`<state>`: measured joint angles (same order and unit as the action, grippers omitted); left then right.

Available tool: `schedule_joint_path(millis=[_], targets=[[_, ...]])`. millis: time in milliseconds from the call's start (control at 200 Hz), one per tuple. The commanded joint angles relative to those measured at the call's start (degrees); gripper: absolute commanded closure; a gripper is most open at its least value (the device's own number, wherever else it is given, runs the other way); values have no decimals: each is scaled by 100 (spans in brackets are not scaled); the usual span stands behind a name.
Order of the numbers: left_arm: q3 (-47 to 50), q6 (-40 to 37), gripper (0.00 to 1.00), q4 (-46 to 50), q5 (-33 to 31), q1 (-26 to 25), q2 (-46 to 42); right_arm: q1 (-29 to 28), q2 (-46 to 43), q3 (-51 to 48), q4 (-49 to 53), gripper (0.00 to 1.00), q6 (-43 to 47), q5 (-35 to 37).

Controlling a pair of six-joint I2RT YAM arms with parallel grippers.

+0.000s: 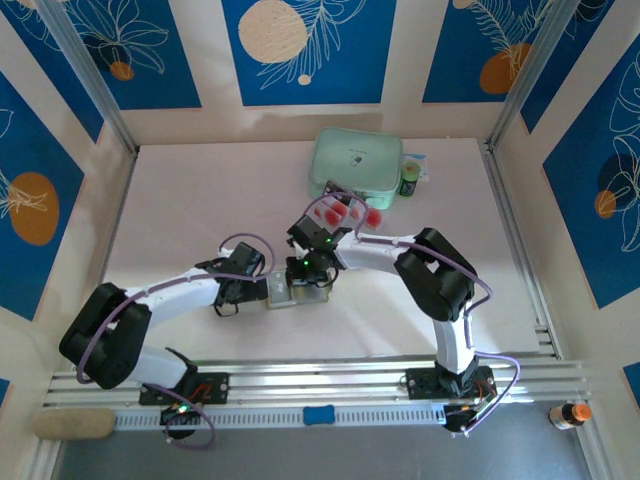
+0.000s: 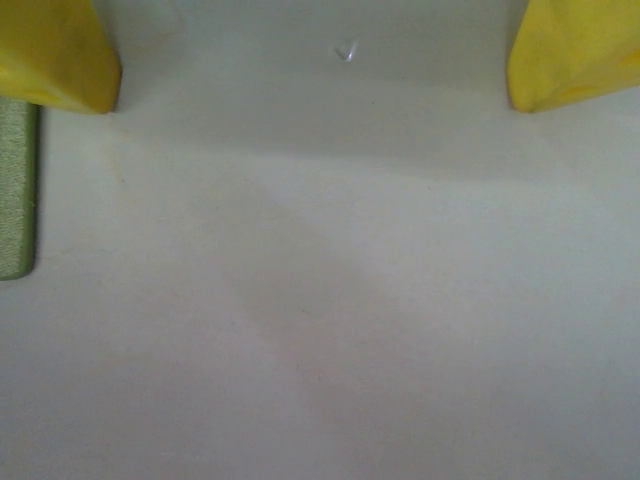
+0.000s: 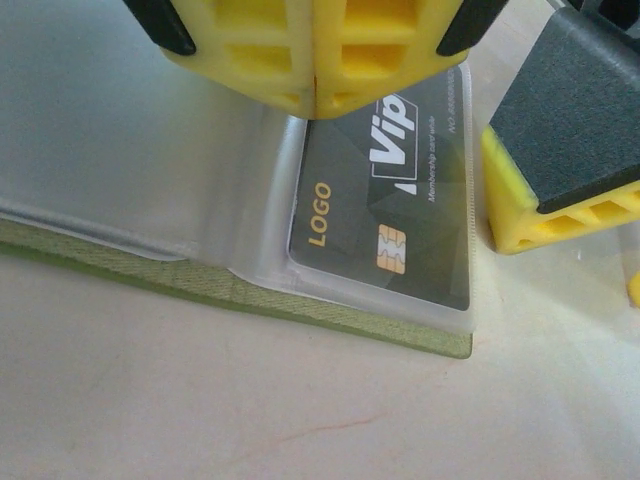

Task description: Put the credit cards into the card holder

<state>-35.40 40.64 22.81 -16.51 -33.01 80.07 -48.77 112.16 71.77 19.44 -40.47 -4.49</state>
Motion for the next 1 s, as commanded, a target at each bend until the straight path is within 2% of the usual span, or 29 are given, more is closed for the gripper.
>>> schedule_joint_path(millis=[0, 320, 520, 810, 995], targets=[[20, 52, 0, 13, 7, 61, 232, -78, 126, 165, 121, 100, 28, -139], [14, 40, 0, -2, 25, 53, 237, -90, 124, 171, 94, 100, -49, -253], [-79, -1, 0, 114, 36, 57, 56, 32, -328, 73, 182, 100, -5, -188], [-545, -368, 0, 695, -208, 50, -871, 584, -947, -429, 117, 100, 138, -134], [-806, -326, 0, 630, 118, -25, -1067, 949, -985, -644, -10, 100, 352, -269]])
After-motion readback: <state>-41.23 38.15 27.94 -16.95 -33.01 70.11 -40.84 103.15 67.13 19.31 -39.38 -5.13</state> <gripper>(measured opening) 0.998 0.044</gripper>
